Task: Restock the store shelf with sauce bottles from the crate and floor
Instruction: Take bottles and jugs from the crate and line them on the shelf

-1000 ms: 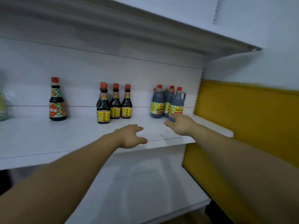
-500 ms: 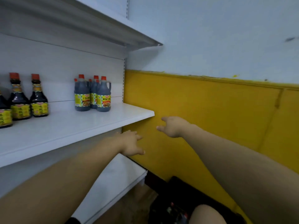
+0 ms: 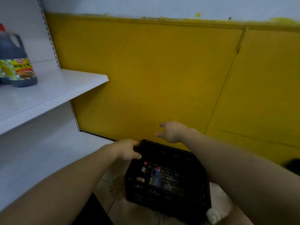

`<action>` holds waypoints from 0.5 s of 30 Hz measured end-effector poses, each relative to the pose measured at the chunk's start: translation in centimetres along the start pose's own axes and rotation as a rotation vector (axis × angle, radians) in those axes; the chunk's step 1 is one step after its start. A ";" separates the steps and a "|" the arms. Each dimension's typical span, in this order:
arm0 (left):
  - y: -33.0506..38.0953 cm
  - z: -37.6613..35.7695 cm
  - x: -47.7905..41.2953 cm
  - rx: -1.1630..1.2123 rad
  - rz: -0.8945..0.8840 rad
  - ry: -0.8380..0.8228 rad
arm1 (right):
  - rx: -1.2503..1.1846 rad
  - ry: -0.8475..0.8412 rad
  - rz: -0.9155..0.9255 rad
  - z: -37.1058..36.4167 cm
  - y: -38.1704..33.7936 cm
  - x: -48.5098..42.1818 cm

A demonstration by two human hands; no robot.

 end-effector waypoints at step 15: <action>3.1 -16.3 -18.7 0.209 0.040 -0.429 | -0.382 -0.264 -0.238 -16.2 19.2 -13.4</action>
Point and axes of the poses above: each hand's wrist, its own x-axis away from the middle knuckle, its own z-axis out of the back of the hand, y = z × x, the point moved 8 cm from there along -x, towards the middle knuckle, and after that the axes turned 15 degrees about -x, right-handed, at the moved point
